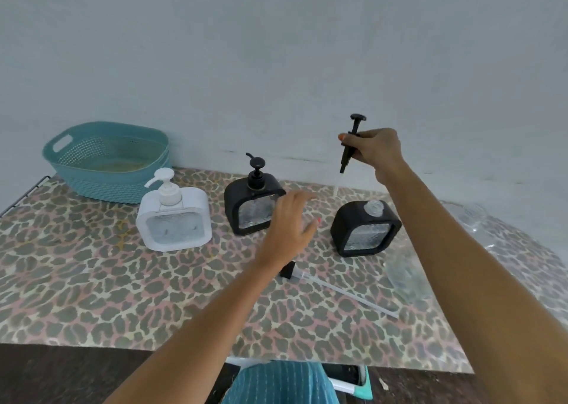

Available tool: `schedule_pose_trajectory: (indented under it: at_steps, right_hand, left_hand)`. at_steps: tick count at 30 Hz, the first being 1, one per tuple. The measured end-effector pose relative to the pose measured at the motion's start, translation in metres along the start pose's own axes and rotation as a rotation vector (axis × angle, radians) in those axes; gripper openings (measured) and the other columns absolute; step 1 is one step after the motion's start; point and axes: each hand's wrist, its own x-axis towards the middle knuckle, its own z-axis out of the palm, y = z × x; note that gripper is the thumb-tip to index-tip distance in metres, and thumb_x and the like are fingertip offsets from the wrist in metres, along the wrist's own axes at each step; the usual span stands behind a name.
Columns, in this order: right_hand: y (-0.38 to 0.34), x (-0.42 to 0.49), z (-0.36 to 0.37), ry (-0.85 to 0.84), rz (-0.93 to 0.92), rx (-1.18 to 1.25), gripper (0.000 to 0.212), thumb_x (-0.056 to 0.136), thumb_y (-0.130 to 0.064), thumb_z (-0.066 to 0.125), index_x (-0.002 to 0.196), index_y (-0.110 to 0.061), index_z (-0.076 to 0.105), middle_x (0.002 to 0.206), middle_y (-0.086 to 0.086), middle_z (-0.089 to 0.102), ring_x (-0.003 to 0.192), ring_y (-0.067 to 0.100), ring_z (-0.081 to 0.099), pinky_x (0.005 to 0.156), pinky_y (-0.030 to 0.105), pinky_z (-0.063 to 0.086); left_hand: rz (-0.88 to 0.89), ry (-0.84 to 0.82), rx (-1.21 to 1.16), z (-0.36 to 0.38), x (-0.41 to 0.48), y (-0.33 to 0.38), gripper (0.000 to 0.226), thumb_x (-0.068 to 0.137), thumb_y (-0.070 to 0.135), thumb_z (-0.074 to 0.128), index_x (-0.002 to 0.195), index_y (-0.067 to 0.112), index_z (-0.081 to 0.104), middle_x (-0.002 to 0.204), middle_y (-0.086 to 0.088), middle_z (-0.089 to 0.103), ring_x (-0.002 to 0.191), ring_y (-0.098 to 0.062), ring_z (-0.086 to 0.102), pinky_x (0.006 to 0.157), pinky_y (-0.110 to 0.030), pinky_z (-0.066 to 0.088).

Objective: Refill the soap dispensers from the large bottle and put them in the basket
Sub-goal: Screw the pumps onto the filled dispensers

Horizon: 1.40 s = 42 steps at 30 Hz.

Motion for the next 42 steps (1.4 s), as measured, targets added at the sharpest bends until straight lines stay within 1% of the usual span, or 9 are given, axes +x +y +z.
schedule_pose_trajectory:
  at_steps: [4, 6, 9, 14, 22, 29, 32, 39, 42]
  right_hand:
    - [-0.014, -0.022, -0.030, 0.033, -0.084, 0.008, 0.025, 0.074, -0.016, 0.076, 0.091, 0.001, 0.068, 0.088, 0.014, 0.068, 0.080, 0.022, 0.067, 0.073, 0.025, 0.058]
    - [-0.015, -0.029, -0.043, 0.061, -0.121, -0.017, 0.025, 0.074, -0.016, 0.076, 0.093, 0.000, 0.069, 0.087, 0.013, 0.068, 0.080, 0.023, 0.067, 0.075, 0.028, 0.057]
    - [-0.011, -0.037, -0.057, 0.088, -0.137, -0.036, 0.022, 0.075, -0.015, 0.075, 0.091, -0.002, 0.069, 0.089, 0.014, 0.069, 0.082, 0.023, 0.068, 0.076, 0.028, 0.057]
    - [-0.001, -0.045, -0.064, 0.099, -0.153, -0.063, 0.012, 0.074, -0.015, 0.076, 0.081, -0.010, 0.067, 0.081, 0.013, 0.068, 0.082, 0.028, 0.068, 0.079, 0.038, 0.057]
    - [0.006, -0.049, -0.052, 0.134, -0.245, -0.111, 0.010, 0.074, -0.022, 0.075, 0.078, -0.020, 0.066, 0.079, 0.003, 0.067, 0.086, 0.024, 0.068, 0.085, 0.042, 0.054]
    - [0.036, -0.058, -0.034, -0.020, -0.184, -0.247, 0.027, 0.077, -0.020, 0.073, 0.100, -0.007, 0.069, 0.094, 0.005, 0.068, 0.086, 0.013, 0.061, 0.084, 0.026, 0.047]
    - [0.049, -0.059, -0.030, -0.039, -0.127, -0.179, 0.035, 0.077, -0.020, 0.072, 0.109, -0.008, 0.065, 0.105, 0.007, 0.068, 0.095, 0.020, 0.064, 0.090, 0.030, 0.047]
    - [0.045, -0.056, -0.034, -0.198, -0.098, -0.090, 0.032, 0.077, -0.002, 0.069, 0.108, -0.007, 0.065, 0.098, 0.003, 0.066, 0.094, 0.015, 0.062, 0.095, 0.028, 0.046]
    - [0.044, -0.056, -0.031, -0.237, -0.139, -0.172, 0.036, 0.076, -0.003, 0.071, 0.112, -0.006, 0.064, 0.099, 0.004, 0.067, 0.095, 0.015, 0.063, 0.092, 0.023, 0.045]
  left_hand:
    - [-0.191, -0.278, -0.023, 0.030, 0.016, 0.017, 0.070, 0.083, 0.034, 0.063, 0.139, 0.014, 0.026, 0.148, -0.007, 0.027, 0.137, -0.022, 0.023, 0.111, -0.036, 0.023]
    - [-0.246, -0.338, -0.066, 0.042, 0.021, 0.025, 0.075, 0.081, 0.037, 0.065, 0.140, 0.015, 0.025, 0.148, -0.006, 0.029, 0.136, -0.023, 0.027, 0.109, -0.038, 0.028]
    - [-0.257, -0.269, -0.146, 0.055, 0.026, 0.033, 0.057, 0.078, 0.029, 0.070, 0.126, 0.013, 0.043, 0.128, -0.009, 0.052, 0.116, -0.024, 0.051, 0.094, -0.035, 0.044]
    - [-0.237, -0.195, -0.135, 0.054, 0.025, 0.031, 0.050, 0.076, 0.024, 0.072, 0.119, 0.011, 0.051, 0.114, -0.009, 0.062, 0.102, -0.023, 0.058, 0.090, -0.041, 0.050]
    - [-0.232, -0.186, -0.171, 0.034, 0.018, 0.023, 0.051, 0.075, 0.020, 0.072, 0.122, 0.012, 0.053, 0.116, -0.007, 0.063, 0.104, -0.021, 0.060, 0.094, -0.032, 0.049]
    - [-0.264, -0.172, -0.129, 0.015, 0.015, 0.022, 0.057, 0.077, 0.019, 0.072, 0.127, 0.006, 0.048, 0.124, -0.011, 0.059, 0.112, -0.023, 0.056, 0.087, -0.018, 0.038]
    - [-0.272, -0.186, -0.119, 0.010, 0.015, 0.022, 0.059, 0.078, 0.020, 0.071, 0.130, 0.007, 0.046, 0.126, -0.010, 0.058, 0.114, -0.021, 0.055, 0.083, -0.013, 0.036]
    - [-0.292, -0.207, -0.125, 0.004, 0.014, 0.022, 0.058, 0.078, 0.020, 0.070, 0.129, 0.008, 0.047, 0.125, -0.009, 0.059, 0.111, -0.019, 0.056, 0.084, -0.017, 0.038]
    - [-0.294, -0.212, -0.120, 0.004, 0.014, 0.021, 0.058, 0.078, 0.020, 0.071, 0.129, 0.007, 0.047, 0.124, -0.010, 0.060, 0.111, -0.019, 0.056, 0.085, -0.018, 0.038]
